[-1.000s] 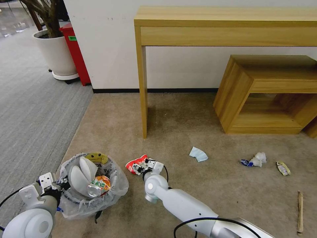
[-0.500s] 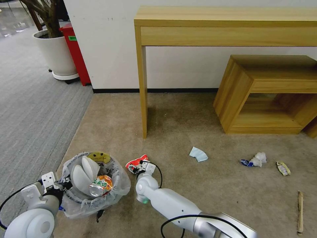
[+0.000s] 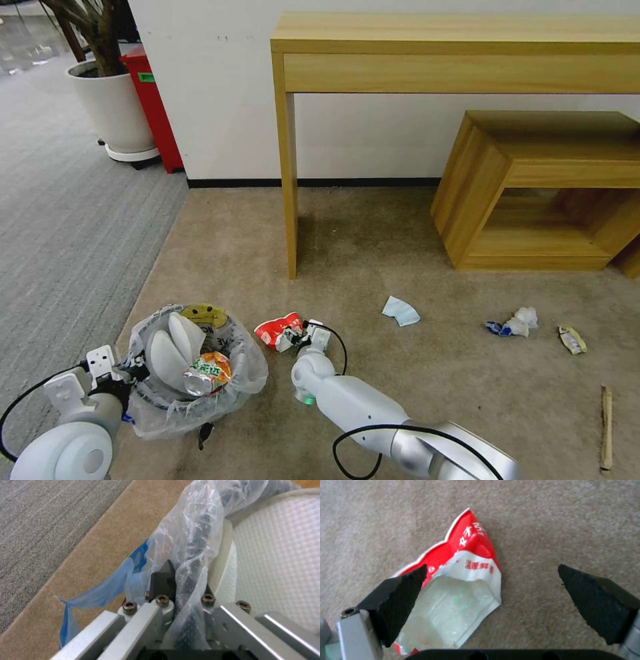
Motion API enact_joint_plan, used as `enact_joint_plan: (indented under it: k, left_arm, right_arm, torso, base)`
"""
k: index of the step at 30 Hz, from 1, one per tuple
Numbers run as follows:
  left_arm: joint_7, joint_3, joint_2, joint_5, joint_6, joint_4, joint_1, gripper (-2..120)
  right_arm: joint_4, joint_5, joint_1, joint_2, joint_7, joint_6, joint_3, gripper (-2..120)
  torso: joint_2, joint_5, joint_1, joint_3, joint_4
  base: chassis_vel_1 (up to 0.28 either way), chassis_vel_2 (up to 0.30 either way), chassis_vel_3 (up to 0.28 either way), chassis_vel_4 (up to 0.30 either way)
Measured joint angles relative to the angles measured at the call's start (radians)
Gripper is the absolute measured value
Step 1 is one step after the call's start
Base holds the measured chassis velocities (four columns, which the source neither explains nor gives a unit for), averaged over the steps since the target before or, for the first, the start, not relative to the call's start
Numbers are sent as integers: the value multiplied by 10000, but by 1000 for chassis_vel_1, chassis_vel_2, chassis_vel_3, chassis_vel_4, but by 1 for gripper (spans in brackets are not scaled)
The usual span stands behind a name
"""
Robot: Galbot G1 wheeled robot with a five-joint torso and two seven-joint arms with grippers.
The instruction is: Pick up the trash bin and place the garbage on the floor into it.
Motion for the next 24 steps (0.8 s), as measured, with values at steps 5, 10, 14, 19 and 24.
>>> enact_joint_plan:
  k: [5, 10, 14, 19, 24]
  left_arm:
    - [22, 110, -81, 40, -59, 59, -23, 1]
    - [24, 238, -150, 66, -86, 67, -75, 1]
    - [25, 250, -163, 64, -105, 62, -63, 1]
    - [40, 285, -161, 49, -119, 58, -86, 1]
    - [40, 353, -168, 36, -122, 94, -127, 1]
  right_arm:
    - [577, 31, -147, -5, 157, -41, -304, 100]
    - [899, 59, -299, -9, 434, -160, -582, 100]
    - [861, 32, -324, -9, 502, -221, -729, 99]
    - [597, -134, -316, -9, 386, -139, -803, 83]
    - [394, -247, -279, -10, 244, -38, -801, 81]
  torso:
    - [0, -1, 0, 0, -2]
    - [0, -1, 0, 0, -3]
    - [0, -1, 0, 0, -2]
    - [0, 0, 0, 0, -2]
    - [0, 0, 0, 0, -2]
  base:
    - [0, 0, 0, 0]
    - [0, 0, 0, 0]
    - [0, 0, 0, 0]
    - [0, 0, 0, 0]
    - [0, 0, 0, 0]
